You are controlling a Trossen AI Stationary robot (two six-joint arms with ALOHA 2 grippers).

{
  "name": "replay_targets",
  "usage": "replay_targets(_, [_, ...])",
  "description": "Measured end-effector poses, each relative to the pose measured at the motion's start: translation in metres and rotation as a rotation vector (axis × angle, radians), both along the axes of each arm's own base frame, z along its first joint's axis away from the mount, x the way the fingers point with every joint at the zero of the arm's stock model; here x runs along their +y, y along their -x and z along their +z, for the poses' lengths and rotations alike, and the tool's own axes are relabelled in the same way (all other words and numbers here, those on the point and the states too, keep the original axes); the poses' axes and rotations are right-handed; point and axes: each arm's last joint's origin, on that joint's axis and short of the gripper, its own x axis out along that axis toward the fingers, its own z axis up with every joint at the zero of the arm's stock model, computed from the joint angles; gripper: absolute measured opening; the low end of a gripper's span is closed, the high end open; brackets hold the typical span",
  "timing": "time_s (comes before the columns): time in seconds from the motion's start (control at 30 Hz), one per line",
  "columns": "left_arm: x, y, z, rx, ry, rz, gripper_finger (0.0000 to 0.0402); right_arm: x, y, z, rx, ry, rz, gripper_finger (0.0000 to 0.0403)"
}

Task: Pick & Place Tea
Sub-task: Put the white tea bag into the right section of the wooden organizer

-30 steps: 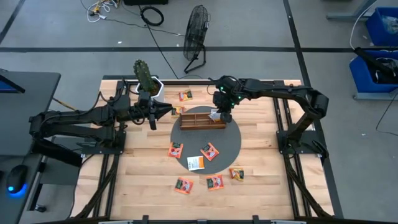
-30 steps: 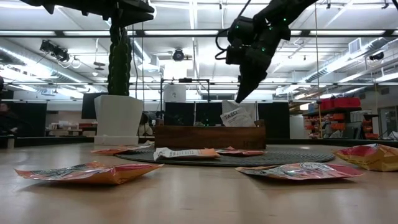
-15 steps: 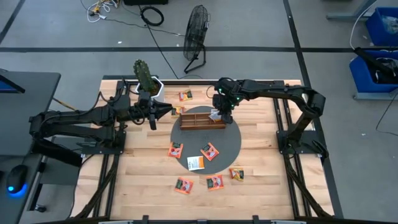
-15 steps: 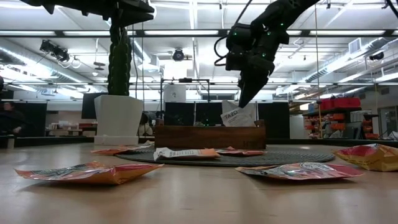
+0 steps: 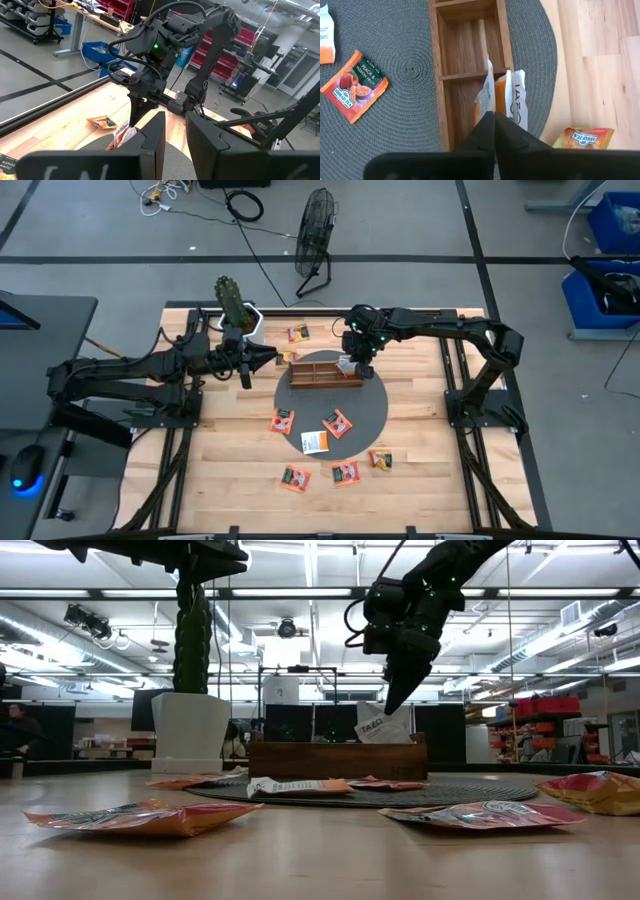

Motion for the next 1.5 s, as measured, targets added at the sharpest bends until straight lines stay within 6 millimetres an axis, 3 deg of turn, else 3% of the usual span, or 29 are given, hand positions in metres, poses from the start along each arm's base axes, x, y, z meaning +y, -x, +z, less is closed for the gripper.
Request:
replay_targets(0.3, [0.000,0.000,0.000,0.002,0.001,0.001,0.0078,0.002,0.004,0.013,-0.041,0.014,-0.008,0.0001])
replay_targets(0.6, [0.000,0.000,0.000,0.005,0.001,0.001,0.0078,0.017,0.007,-0.006,-0.062,0.005,0.011,0.0001])
replay_targets(0.9, [0.000,0.000,-0.001,0.006,0.001,0.002,0.0078,0.026,0.024,0.000,-0.149,0.075,-0.049,0.0000])
replay_targets(1.23, [0.000,0.000,0.000,-0.002,0.025,0.003,0.0078,0.029,0.031,-0.025,-0.194,0.142,-0.079,0.0000])
replay_targets(1.5, [0.000,0.000,0.000,-0.002,0.027,0.004,0.0078,0.027,0.029,-0.017,-0.267,0.180,-0.091,0.0000])
